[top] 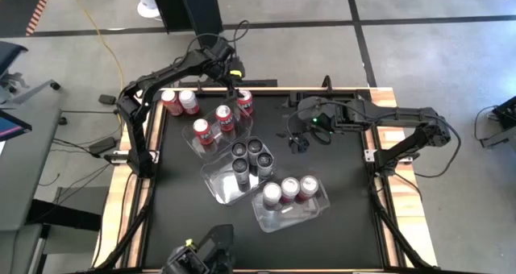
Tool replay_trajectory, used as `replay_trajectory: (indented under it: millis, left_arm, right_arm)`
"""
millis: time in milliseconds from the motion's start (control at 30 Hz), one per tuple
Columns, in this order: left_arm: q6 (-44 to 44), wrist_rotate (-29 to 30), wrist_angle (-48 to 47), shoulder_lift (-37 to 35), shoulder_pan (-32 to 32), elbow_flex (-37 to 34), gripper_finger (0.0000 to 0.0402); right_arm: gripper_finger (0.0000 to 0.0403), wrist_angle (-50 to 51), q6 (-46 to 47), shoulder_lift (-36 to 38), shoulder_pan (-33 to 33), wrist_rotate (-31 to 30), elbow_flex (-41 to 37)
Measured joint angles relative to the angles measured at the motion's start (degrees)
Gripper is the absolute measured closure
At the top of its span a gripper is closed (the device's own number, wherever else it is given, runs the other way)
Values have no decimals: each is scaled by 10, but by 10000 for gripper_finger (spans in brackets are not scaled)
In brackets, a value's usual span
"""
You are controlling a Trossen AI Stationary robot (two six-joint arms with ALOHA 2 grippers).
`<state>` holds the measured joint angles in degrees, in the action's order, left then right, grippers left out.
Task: Sort soda cans
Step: Put the right orange soda can in the top left transparent bin
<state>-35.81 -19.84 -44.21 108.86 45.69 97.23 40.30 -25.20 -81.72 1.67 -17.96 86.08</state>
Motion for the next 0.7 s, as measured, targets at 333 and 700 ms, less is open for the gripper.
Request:
replay_trajectory:
  millis: [333,700]
  left_arm:
    - [56,28,13,13,-10,-1,49]
    - [80,41,12,26,-22,0,48]
  right_arm:
    - [6,0,3,0,0,1,0]
    - [6,0,8,0,0,1,0]
